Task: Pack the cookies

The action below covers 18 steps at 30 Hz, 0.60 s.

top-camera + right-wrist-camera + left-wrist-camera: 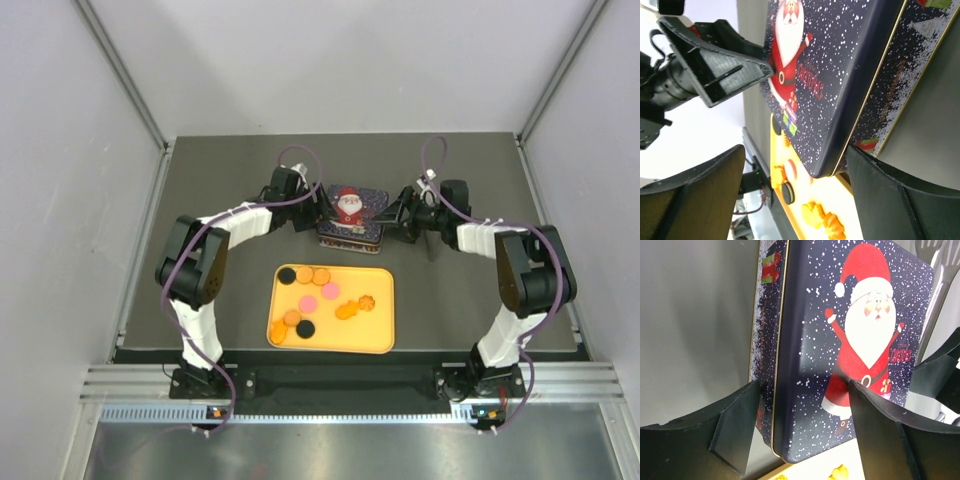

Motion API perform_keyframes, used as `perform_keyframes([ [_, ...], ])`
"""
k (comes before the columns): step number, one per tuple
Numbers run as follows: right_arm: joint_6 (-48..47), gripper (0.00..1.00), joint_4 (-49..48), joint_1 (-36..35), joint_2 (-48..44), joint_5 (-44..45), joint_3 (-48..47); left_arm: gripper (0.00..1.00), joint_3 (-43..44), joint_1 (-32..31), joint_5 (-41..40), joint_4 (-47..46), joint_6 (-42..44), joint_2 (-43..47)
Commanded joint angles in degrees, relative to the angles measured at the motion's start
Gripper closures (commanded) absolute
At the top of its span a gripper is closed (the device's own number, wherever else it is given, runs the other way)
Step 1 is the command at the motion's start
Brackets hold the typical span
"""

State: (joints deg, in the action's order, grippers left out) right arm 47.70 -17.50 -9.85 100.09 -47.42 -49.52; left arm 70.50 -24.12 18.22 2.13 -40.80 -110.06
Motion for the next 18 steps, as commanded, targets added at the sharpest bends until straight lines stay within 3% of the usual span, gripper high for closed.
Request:
perform_keyframes([
  [1,4.48,0.19,-12.80,-0.88,-0.52,-5.75,-1.29,0.25,1.13,-1.28,0.24,1.91,1.25,-1.12],
  [6,6.97,0.19,-15.64,-0.96,0.72,-5.93,-1.11,0.25,1.04,-1.54,0.15,2.00,1.25,-1.03],
  [18,-3.75,0.18,-0.45,-2.46,1.07,0.38,-4.18,0.25,0.87,-1.63,0.15,2.18,0.98,-1.03],
])
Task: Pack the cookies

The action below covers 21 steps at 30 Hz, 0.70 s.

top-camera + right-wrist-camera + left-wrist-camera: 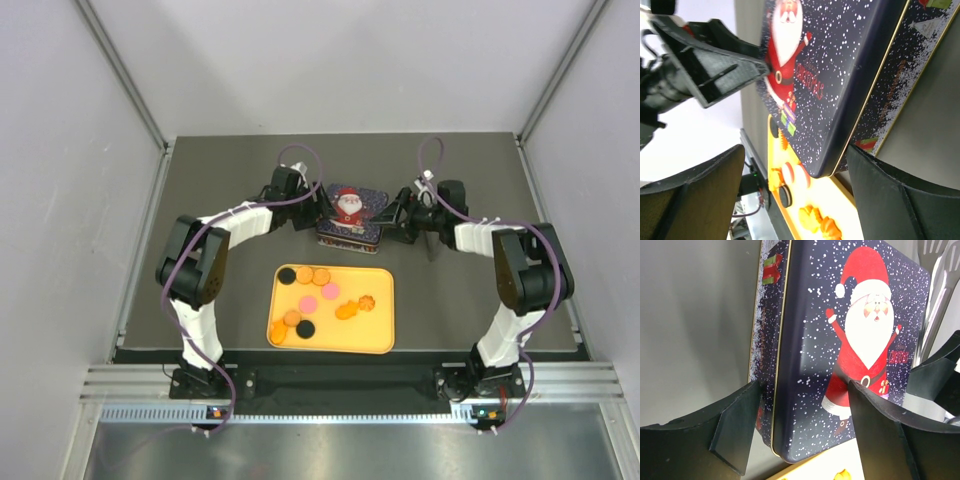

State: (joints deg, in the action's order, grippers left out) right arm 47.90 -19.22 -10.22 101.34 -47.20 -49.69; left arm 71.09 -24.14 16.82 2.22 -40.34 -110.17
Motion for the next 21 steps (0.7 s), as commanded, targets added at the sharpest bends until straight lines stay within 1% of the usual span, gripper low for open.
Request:
perform_keyframes([
  [1,-4.74,0.18,2.16,-2.70,-0.09,0.87,-4.36,0.25,0.28,-1.70,1.64,2.00,0.52,-1.01],
  [7,-8.70,0.18,8.14,-4.98,0.61,5.62,-6.73,0.27,-0.25,-2.66,1.37,1.65,-0.09,-1.19],
  [10,-9.23,0.18,9.28,-5.77,0.88,6.94,-7.43,0.31,-1.04,-2.75,1.37,0.86,-0.79,-0.92],
  [17,-12.82,0.18,15.43,-7.53,1.49,11.07,-11.21,0.45,-4.03,-3.02,1.64,-1.16,-2.55,-0.31],
  [18,-13.18,0.18,15.97,-7.97,1.93,12.03,-11.56,0.50,-4.29,-3.19,1.64,-1.25,-2.73,-0.40],
  [21,-14.94,0.18,18.86,-9.11,2.81,14.58,-13.23,0.58,-5.08,-3.80,1.20,-1.34,-3.26,-0.66],
])
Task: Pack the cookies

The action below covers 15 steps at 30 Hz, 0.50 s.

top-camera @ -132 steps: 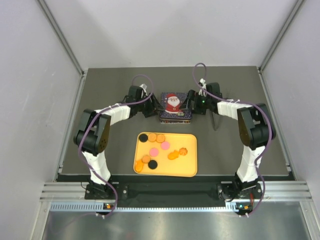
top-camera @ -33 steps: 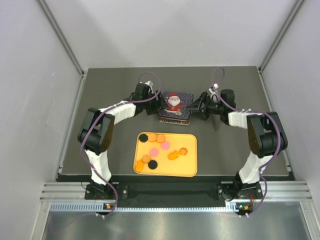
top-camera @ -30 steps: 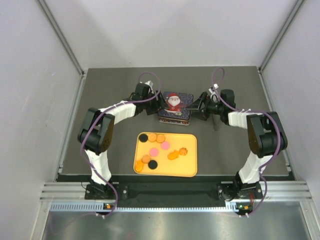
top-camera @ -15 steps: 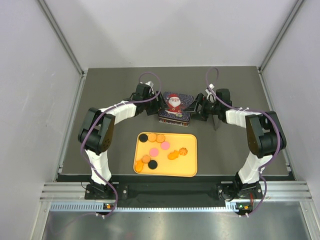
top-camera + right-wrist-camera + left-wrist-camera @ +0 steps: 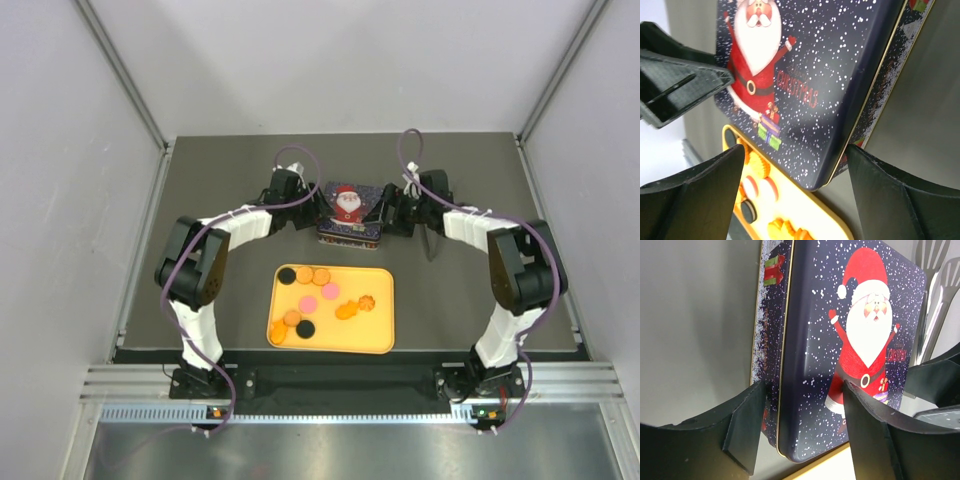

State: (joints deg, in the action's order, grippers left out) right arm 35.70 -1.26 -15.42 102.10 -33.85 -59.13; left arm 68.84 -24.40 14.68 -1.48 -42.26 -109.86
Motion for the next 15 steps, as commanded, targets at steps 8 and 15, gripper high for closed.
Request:
perform_keyframes([
  [8,-4.76,0.17,5.47,-6.73,6.35,5.28,-7.92,0.95,-4.41,-4.78,2.64,2.44,-2.12,-2.11],
  [15,-5.73,0.18,7.06,-6.55,5.39,6.86,-8.10,1.00,-5.21,-4.69,1.76,4.28,-0.90,-1.76],
])
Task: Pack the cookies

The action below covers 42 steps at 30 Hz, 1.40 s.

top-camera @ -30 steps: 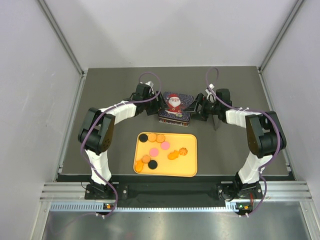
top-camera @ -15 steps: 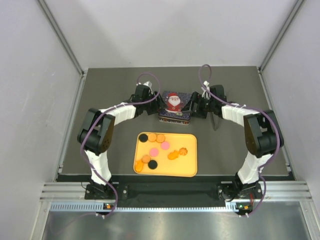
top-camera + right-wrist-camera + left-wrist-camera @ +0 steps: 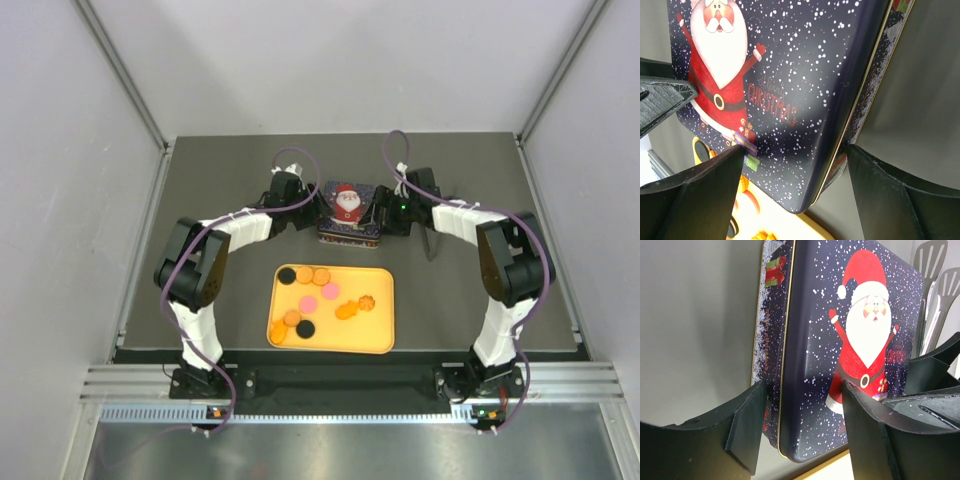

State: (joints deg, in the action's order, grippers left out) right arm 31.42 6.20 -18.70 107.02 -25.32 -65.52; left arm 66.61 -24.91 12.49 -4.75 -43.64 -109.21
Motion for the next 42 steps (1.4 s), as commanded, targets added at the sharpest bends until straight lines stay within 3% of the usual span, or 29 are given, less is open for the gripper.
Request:
perform_keyframes([
  [1,-1.80,0.18,0.30,-2.58,0.03,-1.57,-1.81,1.00,-3.06,-4.10,3.86,7.65,0.74,-2.33],
  [8,-2.94,0.21,1.80,0.41,-5.50,-2.01,0.47,1.00,-2.63,-2.96,4.38,8.80,1.45,-2.50],
  [14,-3.73,0.32,4.26,-0.11,-12.53,1.06,-0.13,1.00,-2.54,-2.52,5.53,8.45,1.98,-3.03],
  [25,-6.81,0.56,10.84,-9.33,-10.08,11.78,-10.49,1.00,-4.21,-2.43,6.76,6.07,-0.39,-3.64],
  [37,-7.16,0.43,9.63,-8.20,-6.13,12.40,-7.17,1.00,-4.65,-2.34,6.41,6.07,-0.66,-3.47],
  [39,-7.16,0.35,8.92,-7.85,-6.04,11.35,-6.56,1.00,-4.73,-2.43,6.32,6.07,-0.75,-3.29],
  [42,-7.25,0.31,8.92,-7.14,-6.39,11.00,-6.12,1.00,-4.73,-2.34,6.14,5.99,-0.84,-3.12],
])
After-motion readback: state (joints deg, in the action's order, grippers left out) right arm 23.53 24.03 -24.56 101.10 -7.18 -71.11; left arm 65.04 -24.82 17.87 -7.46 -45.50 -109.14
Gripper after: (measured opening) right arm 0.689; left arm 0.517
